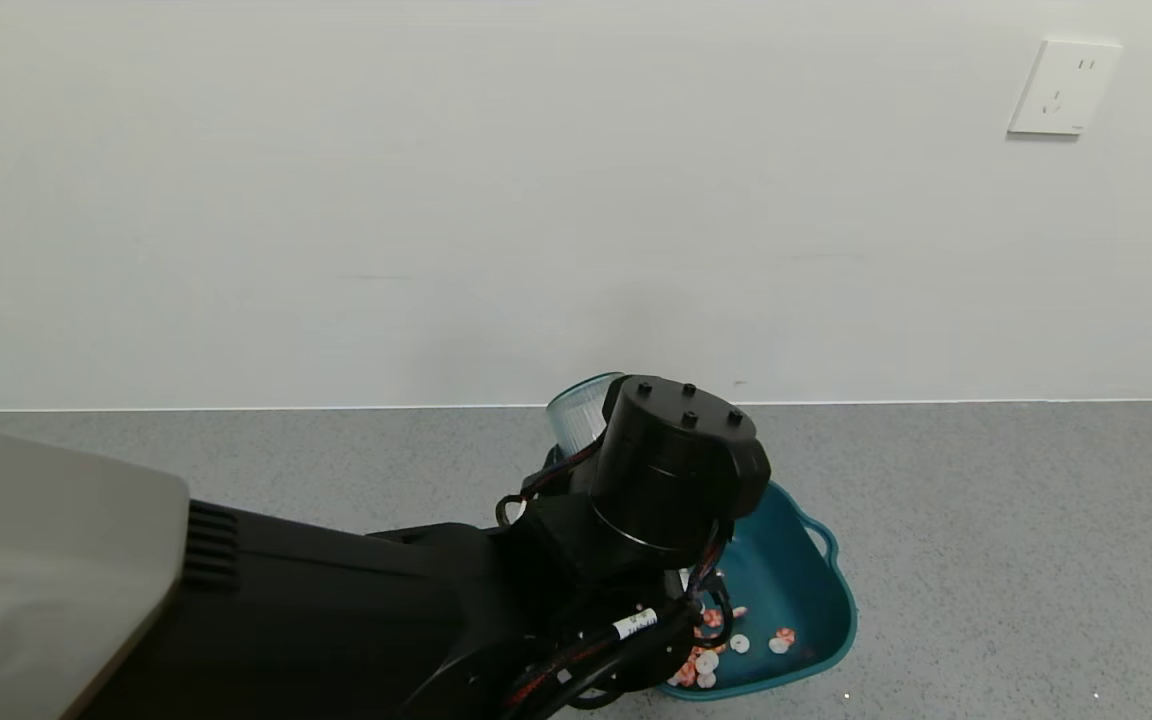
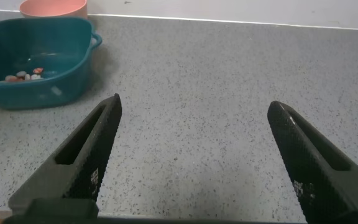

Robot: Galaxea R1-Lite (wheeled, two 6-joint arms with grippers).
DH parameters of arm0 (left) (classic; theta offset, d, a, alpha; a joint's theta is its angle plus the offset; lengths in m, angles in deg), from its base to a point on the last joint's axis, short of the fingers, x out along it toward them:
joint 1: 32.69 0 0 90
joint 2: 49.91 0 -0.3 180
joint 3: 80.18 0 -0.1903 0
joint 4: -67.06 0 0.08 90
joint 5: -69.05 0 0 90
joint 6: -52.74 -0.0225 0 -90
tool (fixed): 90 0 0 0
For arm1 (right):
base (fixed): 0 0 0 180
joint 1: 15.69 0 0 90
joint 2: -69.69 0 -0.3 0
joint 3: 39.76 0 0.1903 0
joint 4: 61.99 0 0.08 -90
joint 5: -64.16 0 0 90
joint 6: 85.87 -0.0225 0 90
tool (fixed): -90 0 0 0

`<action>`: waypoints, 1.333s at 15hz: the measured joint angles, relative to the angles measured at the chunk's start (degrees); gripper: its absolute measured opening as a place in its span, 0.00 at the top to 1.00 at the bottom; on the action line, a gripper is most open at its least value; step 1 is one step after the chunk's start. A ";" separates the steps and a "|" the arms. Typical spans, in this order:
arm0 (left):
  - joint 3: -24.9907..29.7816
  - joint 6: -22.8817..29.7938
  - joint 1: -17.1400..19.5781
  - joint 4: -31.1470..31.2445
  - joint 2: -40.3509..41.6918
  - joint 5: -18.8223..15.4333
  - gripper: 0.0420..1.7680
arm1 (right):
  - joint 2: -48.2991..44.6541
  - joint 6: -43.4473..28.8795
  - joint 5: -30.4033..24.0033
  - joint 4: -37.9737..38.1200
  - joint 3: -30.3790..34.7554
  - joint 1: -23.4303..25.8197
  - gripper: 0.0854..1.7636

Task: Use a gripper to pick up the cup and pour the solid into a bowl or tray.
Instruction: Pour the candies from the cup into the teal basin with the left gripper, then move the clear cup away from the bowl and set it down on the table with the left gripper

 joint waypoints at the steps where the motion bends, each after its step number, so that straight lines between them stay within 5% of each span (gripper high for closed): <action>1: -0.01 -0.11 -0.13 0.00 0.13 0.00 0.29 | 0.00 0.00 0.00 0.00 0.00 0.00 0.03; 14: -3.23 1.17 0.69 0.09 3.80 2.01 0.29 | 0.00 0.00 0.00 0.00 0.00 0.00 0.03; 20: -2.57 19.33 2.40 0.74 7.85 1.84 0.29 | 0.00 -0.01 0.00 0.02 0.00 0.02 0.03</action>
